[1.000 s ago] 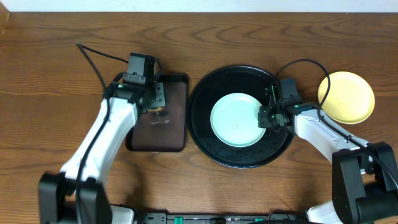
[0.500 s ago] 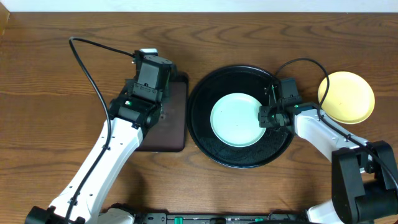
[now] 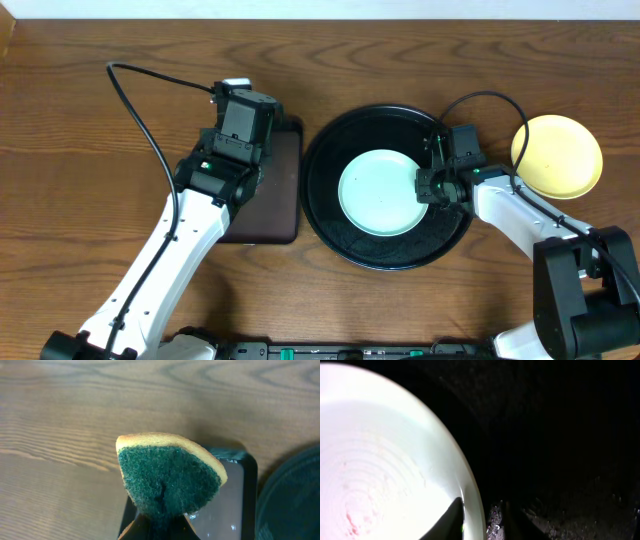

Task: Clean dirty plates on tray and stack at the side

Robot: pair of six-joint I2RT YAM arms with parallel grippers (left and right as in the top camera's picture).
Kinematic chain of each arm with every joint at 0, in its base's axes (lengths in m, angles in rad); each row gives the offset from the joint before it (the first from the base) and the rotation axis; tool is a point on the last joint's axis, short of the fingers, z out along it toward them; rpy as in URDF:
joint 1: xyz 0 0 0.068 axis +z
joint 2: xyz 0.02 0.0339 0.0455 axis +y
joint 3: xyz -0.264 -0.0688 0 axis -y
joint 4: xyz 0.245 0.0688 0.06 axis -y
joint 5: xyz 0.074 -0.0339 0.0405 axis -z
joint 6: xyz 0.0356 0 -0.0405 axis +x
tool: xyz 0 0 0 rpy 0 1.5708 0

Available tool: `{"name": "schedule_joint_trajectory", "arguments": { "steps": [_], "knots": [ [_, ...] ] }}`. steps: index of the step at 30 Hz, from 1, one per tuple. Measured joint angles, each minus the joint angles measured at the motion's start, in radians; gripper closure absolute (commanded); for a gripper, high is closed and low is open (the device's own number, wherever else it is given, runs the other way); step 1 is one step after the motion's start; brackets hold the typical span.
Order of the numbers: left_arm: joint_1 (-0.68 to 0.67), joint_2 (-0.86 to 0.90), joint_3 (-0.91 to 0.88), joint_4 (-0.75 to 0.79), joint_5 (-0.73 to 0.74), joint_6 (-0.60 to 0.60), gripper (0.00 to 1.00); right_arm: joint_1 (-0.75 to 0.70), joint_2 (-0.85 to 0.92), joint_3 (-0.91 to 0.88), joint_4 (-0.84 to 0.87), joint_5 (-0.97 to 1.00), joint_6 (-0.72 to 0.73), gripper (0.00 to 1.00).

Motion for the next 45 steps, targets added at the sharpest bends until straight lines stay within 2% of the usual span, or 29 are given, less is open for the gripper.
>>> {"name": "schedule_joint_trajectory", "arguments": {
  "steps": [2, 14, 20, 26, 28, 31, 35, 40, 45],
  "knots": [
    [0.000, 0.006, -0.004, -0.007, 0.016, -0.004, 0.92, 0.000, 0.000, 0.000, -0.003, 0.001, 0.002, 0.99],
    [0.000, 0.071, -0.020, 0.029, 0.045, 0.008, 0.92, -0.018, 0.000, -0.003, 0.062, -0.012, 0.048, 0.99],
    [0.002, 0.070, -0.020, 0.124, -0.034, 0.009, 0.93, -0.018, 0.000, -0.003, 0.064, -0.012, 0.058, 0.99],
    [0.007, 0.063, -0.020, 0.118, -0.041, -0.018, 0.93, -0.018, 0.000, -0.003, 0.063, -0.012, 0.058, 0.99],
    [0.021, 0.060, -0.020, 0.100, -0.005, -0.057, 0.92, -0.018, 0.000, -0.003, 0.061, -0.012, 0.058, 0.99],
    [0.035, 0.059, -0.020, 0.097, 0.068, -0.050, 0.93, -0.018, 0.000, -0.003, 0.060, -0.012, 0.058, 0.99],
    [0.045, 0.058, -0.020, 0.089, 0.088, -0.049, 0.93, -0.018, 0.000, -0.003, 0.060, -0.012, 0.058, 0.99],
    [0.107, 0.059, 0.034, -0.094, 0.190, -0.049, 0.93, -0.018, 0.000, -0.003, 0.058, -0.012, 0.058, 0.99],
    [0.184, 0.116, 0.294, -0.386, 0.283, -0.049, 0.93, -0.018, 0.000, -0.004, 0.058, -0.012, 0.058, 0.99]
  ]
}}
